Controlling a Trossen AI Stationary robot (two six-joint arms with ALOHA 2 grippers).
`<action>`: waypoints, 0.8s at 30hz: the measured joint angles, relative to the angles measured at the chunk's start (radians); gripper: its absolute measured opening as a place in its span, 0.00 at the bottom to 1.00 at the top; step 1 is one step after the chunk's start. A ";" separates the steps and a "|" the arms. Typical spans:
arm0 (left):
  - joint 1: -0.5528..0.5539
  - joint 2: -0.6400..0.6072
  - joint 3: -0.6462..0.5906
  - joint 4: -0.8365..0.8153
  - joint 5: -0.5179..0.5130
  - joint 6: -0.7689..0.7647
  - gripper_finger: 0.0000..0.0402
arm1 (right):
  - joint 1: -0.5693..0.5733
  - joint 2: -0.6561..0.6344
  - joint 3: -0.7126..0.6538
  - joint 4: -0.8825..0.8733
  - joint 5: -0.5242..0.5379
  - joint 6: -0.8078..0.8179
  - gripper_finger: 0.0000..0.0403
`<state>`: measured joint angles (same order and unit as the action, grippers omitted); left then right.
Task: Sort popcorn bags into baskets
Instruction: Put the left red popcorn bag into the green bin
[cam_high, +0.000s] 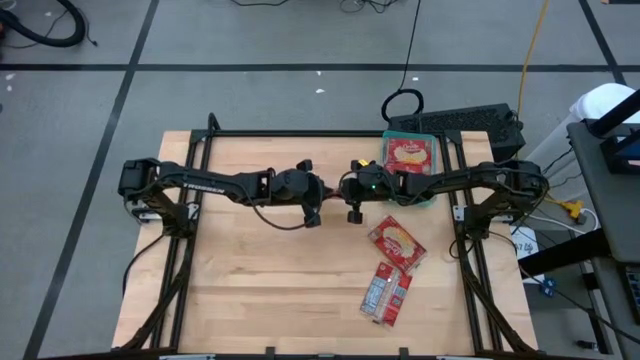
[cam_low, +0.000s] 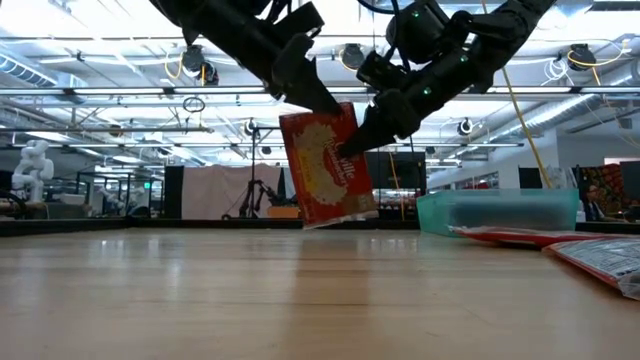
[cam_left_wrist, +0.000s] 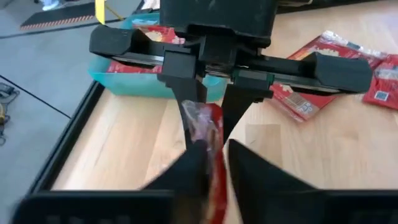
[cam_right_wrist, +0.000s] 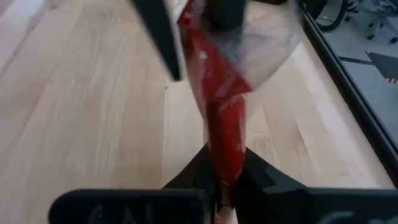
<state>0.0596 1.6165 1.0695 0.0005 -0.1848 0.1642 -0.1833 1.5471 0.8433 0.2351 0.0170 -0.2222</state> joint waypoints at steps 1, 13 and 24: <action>0.004 0.000 0.000 -0.002 0.000 0.008 0.11 | 0.000 0.000 0.000 0.002 0.001 -0.002 0.04; 0.065 -0.044 -0.002 -0.046 0.004 -0.001 0.01 | -0.002 -0.079 -0.021 0.013 0.091 0.000 0.19; 0.109 -0.202 -0.066 -0.026 0.001 -0.007 0.00 | -0.020 -0.212 -0.178 0.053 0.084 0.044 0.46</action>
<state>0.1685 1.4145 1.0034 -0.0250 -0.1835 0.1568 -0.2035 1.3351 0.6649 0.2881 0.1006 -0.1781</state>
